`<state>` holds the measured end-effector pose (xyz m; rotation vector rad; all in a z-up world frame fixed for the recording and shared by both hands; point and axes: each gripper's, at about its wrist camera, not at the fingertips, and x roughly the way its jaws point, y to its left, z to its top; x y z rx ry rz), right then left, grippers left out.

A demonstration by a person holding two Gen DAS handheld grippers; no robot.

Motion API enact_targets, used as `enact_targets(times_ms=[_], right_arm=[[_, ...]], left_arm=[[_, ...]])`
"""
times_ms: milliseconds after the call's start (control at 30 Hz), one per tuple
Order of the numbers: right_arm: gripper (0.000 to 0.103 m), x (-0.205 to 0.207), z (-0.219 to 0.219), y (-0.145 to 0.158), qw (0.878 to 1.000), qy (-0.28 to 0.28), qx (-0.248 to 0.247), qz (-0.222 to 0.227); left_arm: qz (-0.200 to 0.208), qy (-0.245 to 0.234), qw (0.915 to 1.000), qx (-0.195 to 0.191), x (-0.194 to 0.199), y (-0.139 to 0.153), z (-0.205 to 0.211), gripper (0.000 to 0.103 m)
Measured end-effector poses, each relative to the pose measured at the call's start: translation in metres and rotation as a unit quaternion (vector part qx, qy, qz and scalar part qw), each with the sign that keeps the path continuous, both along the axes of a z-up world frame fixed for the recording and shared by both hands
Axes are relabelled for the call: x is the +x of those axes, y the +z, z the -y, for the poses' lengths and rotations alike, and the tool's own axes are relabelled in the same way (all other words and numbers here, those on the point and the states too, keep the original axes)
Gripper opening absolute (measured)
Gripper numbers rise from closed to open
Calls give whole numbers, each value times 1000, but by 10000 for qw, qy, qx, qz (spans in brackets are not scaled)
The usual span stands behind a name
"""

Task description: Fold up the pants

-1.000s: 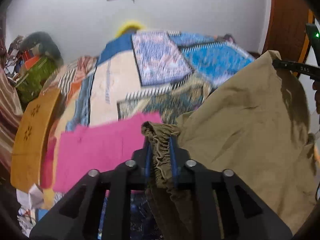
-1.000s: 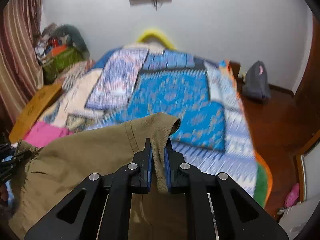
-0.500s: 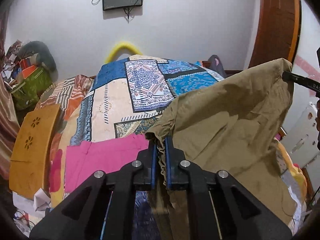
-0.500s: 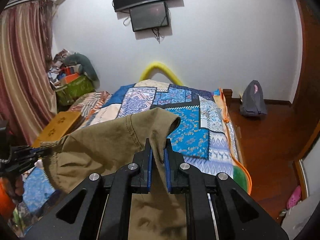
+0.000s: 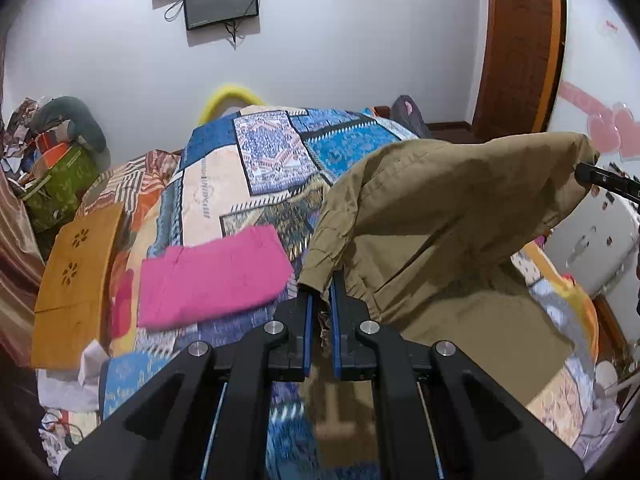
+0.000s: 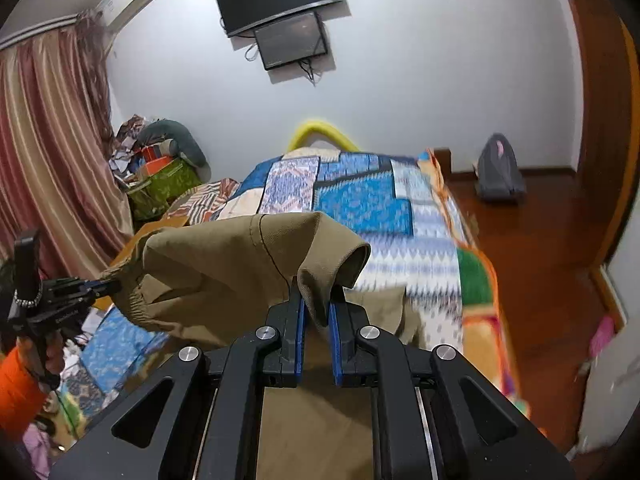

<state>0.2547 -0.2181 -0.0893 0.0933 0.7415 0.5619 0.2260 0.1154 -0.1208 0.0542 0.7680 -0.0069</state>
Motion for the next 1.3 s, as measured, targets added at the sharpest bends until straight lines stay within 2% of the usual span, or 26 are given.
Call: enact_targets(times_ms=[300,467,600,733,900,1000,1033,1167,1300], right_arm=[[9,-50,25,-18,9996,-73,-97,-239],[10,-68,31,-43,9989,-101,-247,-390],[11,-81,36,-66,9974,-207,-382,-574],[17,-87,46,-94,9938,-385,-516,-908],[24,-96,60,-108,9892,-511,-802,-1119],[36,-101,69,-103,9871,-618,-978,-1104],[39,-102,71,-99,9867,-617,-1066,-1057],[39,-108,74,-79,9864,-662,-1336,-699],[39,-108,76,-46,9891,-889,-1166,-123]], left_arm=[[-190,-127,9997,-68,-54,-28,7,8],[-484,-153,9986,153,-72,-58,11,8],[-797,-68,9967,134,-85,-82,10,8],[-981,86,9951,5,-95,-95,1,8],[-888,380,9953,-71,-106,-86,-13,8],[-721,528,9957,-224,-108,-69,-22,8],[-679,550,9959,-248,-107,-64,-23,8],[-497,500,9972,-238,-102,-46,-14,9],[-409,261,9985,-250,-91,-36,7,9]])
